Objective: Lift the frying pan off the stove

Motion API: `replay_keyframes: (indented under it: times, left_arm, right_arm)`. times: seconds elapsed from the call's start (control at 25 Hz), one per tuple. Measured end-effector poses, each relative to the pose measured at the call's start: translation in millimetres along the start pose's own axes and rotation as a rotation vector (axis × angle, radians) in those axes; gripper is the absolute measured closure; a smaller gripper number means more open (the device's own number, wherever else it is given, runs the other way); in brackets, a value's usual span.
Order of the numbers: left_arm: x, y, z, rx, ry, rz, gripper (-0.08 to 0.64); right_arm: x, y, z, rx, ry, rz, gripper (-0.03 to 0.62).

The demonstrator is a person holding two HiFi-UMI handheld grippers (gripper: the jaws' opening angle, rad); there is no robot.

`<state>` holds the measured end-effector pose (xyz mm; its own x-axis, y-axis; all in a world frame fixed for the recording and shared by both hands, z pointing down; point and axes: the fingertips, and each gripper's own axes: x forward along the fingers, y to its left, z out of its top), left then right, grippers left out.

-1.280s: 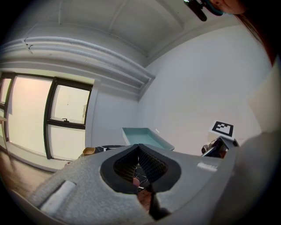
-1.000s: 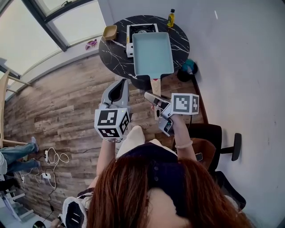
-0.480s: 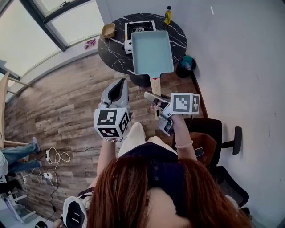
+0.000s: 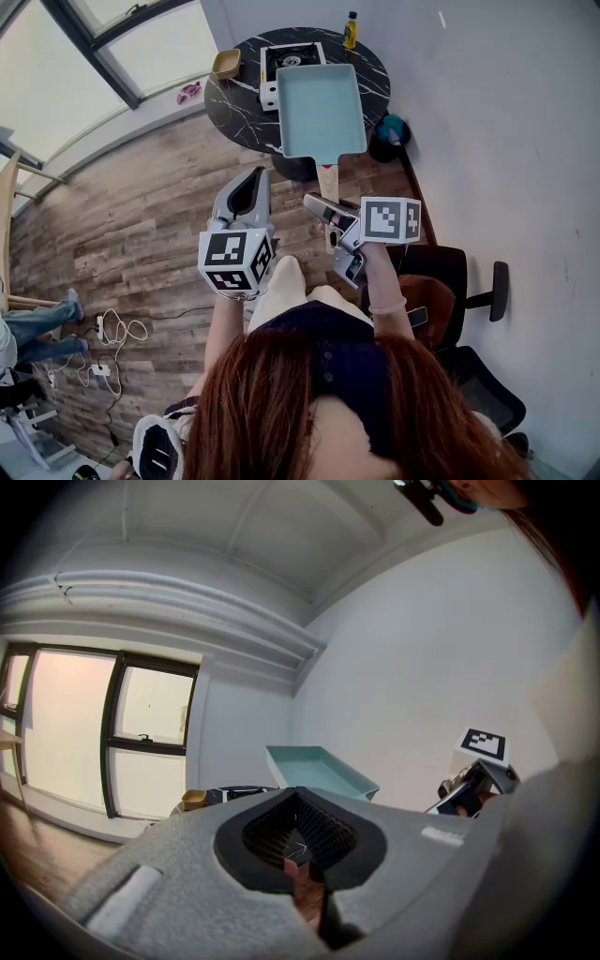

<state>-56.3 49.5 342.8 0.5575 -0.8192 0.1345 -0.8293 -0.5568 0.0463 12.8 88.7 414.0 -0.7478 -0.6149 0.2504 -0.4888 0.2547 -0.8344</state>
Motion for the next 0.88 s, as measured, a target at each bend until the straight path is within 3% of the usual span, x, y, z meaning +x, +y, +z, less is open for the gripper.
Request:
replay_keyframes:
  times: [0.88]
  left_arm:
    - [3.4, -6.0, 4.2, 0.017, -0.012, -0.027, 0.548]
  right_arm:
    - [1.3, 0.5, -3.0, -0.02, 0.007, -0.004, 0.531]
